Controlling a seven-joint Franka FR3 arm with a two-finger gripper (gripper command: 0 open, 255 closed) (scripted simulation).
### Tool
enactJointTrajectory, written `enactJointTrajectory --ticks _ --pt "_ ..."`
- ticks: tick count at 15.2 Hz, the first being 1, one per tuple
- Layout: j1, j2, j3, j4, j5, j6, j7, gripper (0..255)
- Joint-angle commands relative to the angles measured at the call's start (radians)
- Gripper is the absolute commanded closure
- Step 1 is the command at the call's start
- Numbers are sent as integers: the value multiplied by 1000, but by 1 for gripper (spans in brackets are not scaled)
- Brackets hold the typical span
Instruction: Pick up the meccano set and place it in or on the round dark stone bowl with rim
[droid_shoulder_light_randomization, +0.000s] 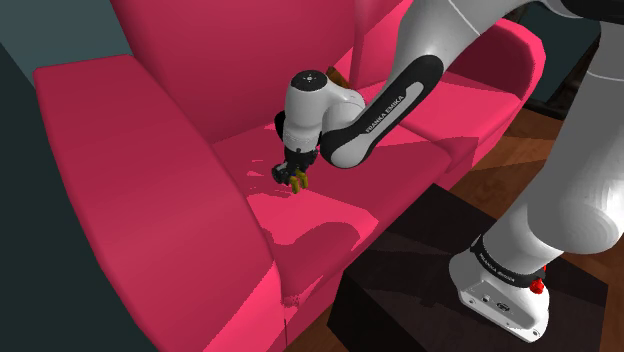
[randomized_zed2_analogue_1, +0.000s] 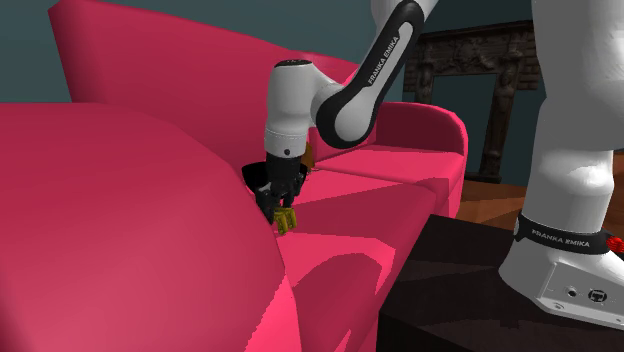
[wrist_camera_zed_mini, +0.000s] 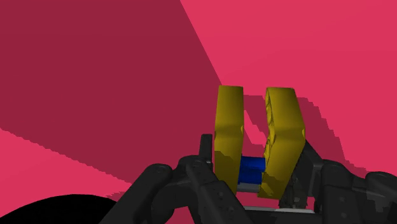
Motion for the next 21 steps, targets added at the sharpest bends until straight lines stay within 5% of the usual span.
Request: enactJointTrajectory --ticks 1,21 --pt "-5 -12 7 -1 15 -9 -13 255" --pt "-47 -234 81 32 276 -225 -229 255"
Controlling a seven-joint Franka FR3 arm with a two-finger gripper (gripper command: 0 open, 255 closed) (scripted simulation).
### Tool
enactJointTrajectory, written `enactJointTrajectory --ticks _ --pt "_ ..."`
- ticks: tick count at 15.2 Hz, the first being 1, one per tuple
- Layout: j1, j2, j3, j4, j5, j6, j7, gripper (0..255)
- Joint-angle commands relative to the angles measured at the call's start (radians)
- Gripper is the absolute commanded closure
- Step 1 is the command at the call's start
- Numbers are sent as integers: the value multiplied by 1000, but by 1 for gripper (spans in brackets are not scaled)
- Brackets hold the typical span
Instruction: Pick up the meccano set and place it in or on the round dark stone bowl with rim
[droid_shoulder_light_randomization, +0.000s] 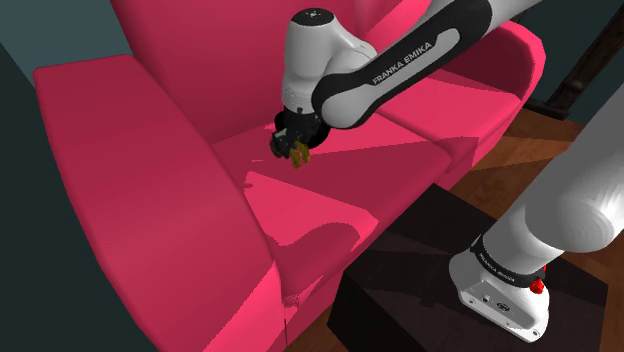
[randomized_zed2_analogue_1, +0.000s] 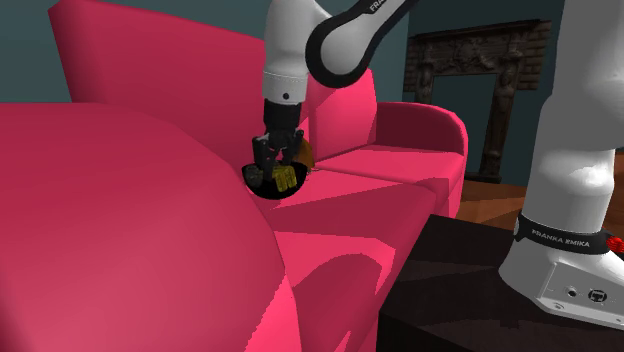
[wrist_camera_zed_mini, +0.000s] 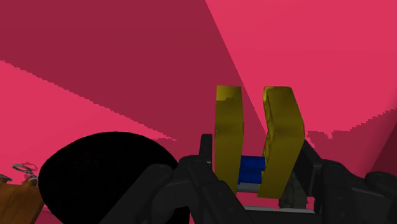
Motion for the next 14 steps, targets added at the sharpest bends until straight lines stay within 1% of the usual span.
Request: enactJointTrajectory --ticks 1,8,13,14 --pt "0 -15 1 12 18 -24 -16 255" --pt "1 -73 2 50 74 -111 -65 255" --pt "3 -104 0 79 100 -165 -90 255" --pt "-8 -92 -12 93 98 -166 -112 255"
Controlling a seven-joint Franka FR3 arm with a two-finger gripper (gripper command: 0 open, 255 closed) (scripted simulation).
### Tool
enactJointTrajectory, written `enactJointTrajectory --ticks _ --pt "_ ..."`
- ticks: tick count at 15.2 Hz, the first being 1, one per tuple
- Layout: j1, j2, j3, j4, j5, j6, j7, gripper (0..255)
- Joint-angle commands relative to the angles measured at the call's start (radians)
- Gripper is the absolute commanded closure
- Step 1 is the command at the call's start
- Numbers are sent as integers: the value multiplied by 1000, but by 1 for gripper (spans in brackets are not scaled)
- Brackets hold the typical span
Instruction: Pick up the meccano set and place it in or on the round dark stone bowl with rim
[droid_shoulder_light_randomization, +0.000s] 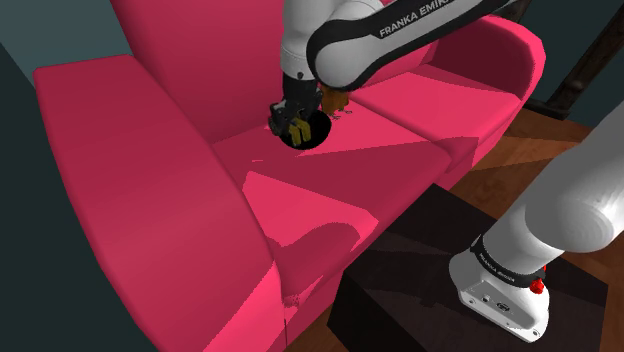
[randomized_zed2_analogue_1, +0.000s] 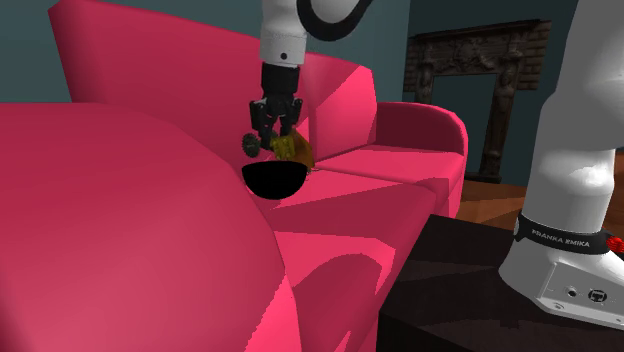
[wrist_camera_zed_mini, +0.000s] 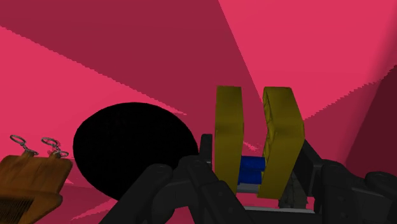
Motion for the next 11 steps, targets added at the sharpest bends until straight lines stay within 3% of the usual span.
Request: enactJointTrajectory --ticks 1,11 --pt "-17 14 -19 21 1 -3 -37 255" --pt "-116 179 -116 237 -7 -37 -241 255"
